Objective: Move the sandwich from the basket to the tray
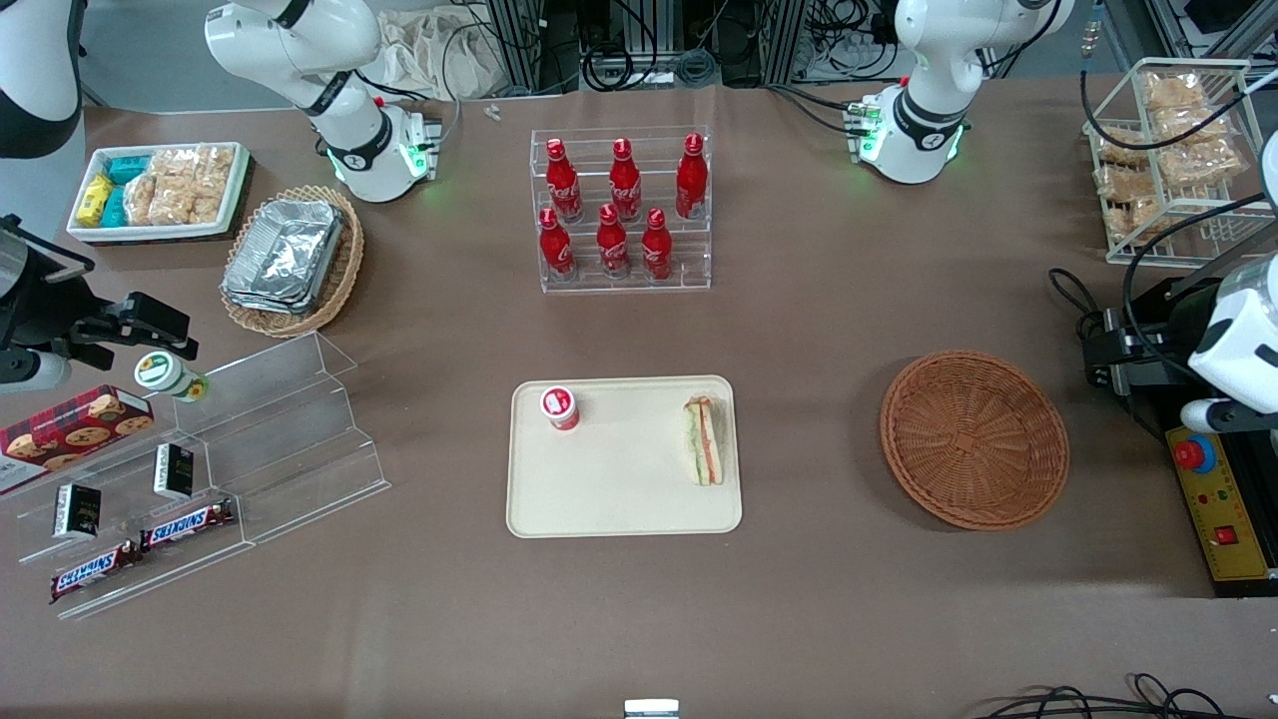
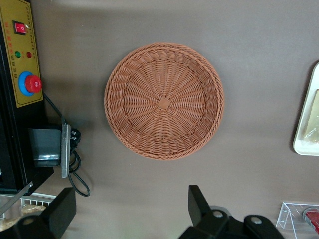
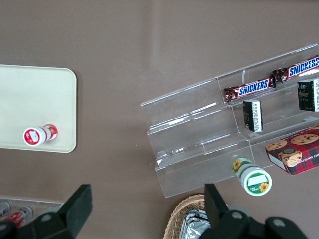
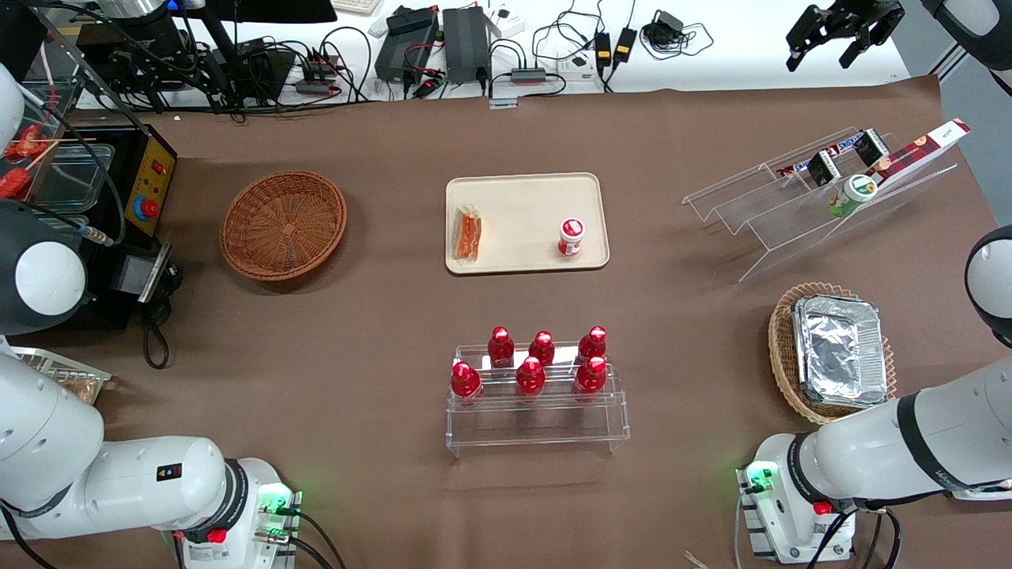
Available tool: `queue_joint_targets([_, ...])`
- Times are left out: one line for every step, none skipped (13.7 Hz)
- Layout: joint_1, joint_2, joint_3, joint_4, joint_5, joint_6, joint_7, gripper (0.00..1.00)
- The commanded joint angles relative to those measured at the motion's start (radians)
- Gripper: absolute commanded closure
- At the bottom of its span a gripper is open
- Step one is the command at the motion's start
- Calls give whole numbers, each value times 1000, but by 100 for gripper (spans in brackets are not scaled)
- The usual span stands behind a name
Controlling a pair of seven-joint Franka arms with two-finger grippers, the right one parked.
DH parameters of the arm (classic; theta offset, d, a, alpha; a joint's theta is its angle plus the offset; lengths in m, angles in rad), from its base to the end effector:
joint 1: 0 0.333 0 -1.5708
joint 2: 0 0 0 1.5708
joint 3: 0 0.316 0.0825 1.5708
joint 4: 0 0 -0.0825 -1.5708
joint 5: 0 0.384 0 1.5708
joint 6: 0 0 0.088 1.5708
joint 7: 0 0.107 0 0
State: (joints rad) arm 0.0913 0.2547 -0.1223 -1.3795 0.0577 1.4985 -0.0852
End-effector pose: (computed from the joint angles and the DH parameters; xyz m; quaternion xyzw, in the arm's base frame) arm 0.6204 -0.0033 0.5591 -0.9973 -0.0281 0.0660 0.0172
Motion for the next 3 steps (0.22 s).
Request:
queue_joint_targets([-5,-14,17,-13,-24,9,7,0])
queue_joint_targets([-5,-14,17,-12,-24,9,13,0])
queue_joint_targets([-5,-11,17,-9,-22,9,15,0])
